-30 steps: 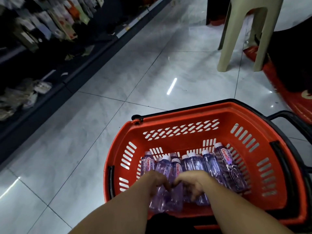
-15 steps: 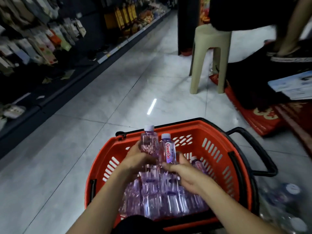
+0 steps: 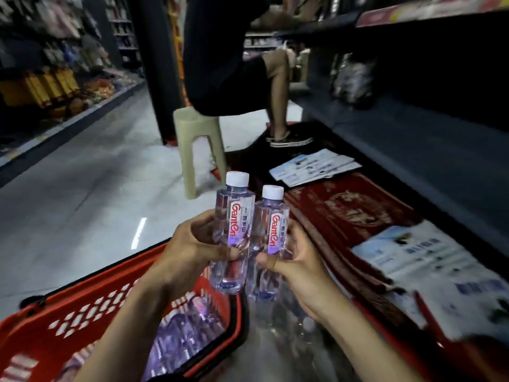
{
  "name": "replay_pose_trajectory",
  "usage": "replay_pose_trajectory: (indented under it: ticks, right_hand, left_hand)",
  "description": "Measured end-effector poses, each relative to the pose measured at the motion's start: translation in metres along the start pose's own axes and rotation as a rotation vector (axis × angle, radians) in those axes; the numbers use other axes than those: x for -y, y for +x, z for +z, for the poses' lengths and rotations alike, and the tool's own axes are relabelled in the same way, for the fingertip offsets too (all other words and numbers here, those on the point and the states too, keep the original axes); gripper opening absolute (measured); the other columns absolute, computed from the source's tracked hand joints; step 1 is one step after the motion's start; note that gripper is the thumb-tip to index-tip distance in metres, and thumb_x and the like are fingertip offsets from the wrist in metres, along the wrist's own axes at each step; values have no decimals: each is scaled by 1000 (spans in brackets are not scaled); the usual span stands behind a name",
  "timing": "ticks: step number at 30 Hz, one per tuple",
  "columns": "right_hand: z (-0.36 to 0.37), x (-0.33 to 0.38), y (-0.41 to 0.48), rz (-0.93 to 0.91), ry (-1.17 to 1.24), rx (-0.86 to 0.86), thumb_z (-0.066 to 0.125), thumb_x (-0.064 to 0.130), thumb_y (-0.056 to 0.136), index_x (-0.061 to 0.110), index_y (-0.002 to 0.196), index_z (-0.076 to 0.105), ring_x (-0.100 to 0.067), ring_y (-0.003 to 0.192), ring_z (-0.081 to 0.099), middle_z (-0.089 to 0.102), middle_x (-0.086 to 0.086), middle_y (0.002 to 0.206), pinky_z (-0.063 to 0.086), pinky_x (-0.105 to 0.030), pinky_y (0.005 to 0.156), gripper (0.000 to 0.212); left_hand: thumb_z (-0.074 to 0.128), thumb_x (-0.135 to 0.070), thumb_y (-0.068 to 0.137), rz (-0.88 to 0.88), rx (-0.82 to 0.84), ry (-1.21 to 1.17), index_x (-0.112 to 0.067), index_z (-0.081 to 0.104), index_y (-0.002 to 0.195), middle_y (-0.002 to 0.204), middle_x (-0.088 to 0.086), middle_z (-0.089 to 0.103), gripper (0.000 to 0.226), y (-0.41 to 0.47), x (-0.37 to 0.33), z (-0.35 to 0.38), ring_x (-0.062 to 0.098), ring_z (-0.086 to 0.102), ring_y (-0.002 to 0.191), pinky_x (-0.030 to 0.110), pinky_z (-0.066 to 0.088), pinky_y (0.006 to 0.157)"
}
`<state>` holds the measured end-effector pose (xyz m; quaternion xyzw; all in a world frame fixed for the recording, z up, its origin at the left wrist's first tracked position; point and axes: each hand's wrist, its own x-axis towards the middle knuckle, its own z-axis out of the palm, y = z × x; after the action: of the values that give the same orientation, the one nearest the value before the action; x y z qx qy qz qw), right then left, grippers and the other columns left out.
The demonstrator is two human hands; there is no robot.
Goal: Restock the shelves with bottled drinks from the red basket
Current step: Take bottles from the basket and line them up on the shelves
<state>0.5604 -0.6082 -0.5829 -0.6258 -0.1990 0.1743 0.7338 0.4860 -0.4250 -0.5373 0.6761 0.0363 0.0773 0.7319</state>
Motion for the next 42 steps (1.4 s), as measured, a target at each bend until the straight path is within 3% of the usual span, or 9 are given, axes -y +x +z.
replay_pose_trajectory:
  ticks: [3,12,16,19,23,28,34,39,42]
  right_hand:
    - [-50,28,-25,-79,-8,-135,81,-4,68,21,122,54,-13,98,70,73,-2,110,55,-39,89,65]
    - [-169,124,-136,-409,-134,-527,76,-13,72,31,124,54,-3,109,65,70,16,116,50,-15,86,72]
    - [-204,145,-197,-474,-148,-702,75,-10,74,29,137,50,-10,113,65,68,9,122,54,-28,94,78]
    - [-222,159,-231,-493,-197,-775,76,-6,74,31,139,48,-5,109,66,69,13,118,56,-29,90,80]
    - [-245,167,-246,-553,-304,-916,76,-1,76,33,142,44,2,113,62,64,17,125,53,-25,94,81]
    - [-279,158,-257,-560,-415,-1124,76,5,79,30,147,37,5,120,54,57,13,134,45,-15,100,83]
    - [-310,137,-264,-462,-518,-1284,74,1,80,26,145,36,-1,125,50,53,10,135,44,-23,104,79]
    - [-323,116,-263,-295,-566,-1381,74,8,84,26,149,28,-3,126,49,51,8,138,44,-29,107,82]
    - [-323,110,-261,-255,-577,-1412,74,10,85,24,149,24,1,123,48,49,11,136,42,-18,104,83]
  left_hand:
    - [79,16,56,82,123,-46,-4,68,115,113,21,70,62,16,-9,60,33,68,103,42,56,86]
    - [70,20,57,195,440,-164,-8,72,108,102,13,73,58,31,-49,246,22,69,91,32,57,79]
    - [71,19,56,224,591,-181,-4,63,120,108,11,72,69,20,-60,322,21,69,96,29,56,78]
    - [71,23,55,219,640,-218,-1,58,124,108,7,72,73,17,-59,367,18,69,95,28,56,79]
    - [85,-5,51,205,656,-321,-1,60,122,105,6,73,75,22,-49,419,19,69,95,31,56,82]
    - [88,-10,55,146,769,-363,1,51,134,115,10,70,88,33,-24,474,24,64,109,34,52,93]
    - [76,5,68,123,885,-317,6,43,139,126,24,57,79,42,15,522,32,57,117,41,48,102]
    - [62,15,71,109,891,-257,6,45,137,114,13,68,69,49,41,542,24,64,111,31,55,89]
    - [71,1,65,95,909,-252,3,47,138,121,14,66,76,53,50,542,25,62,117,28,55,87]
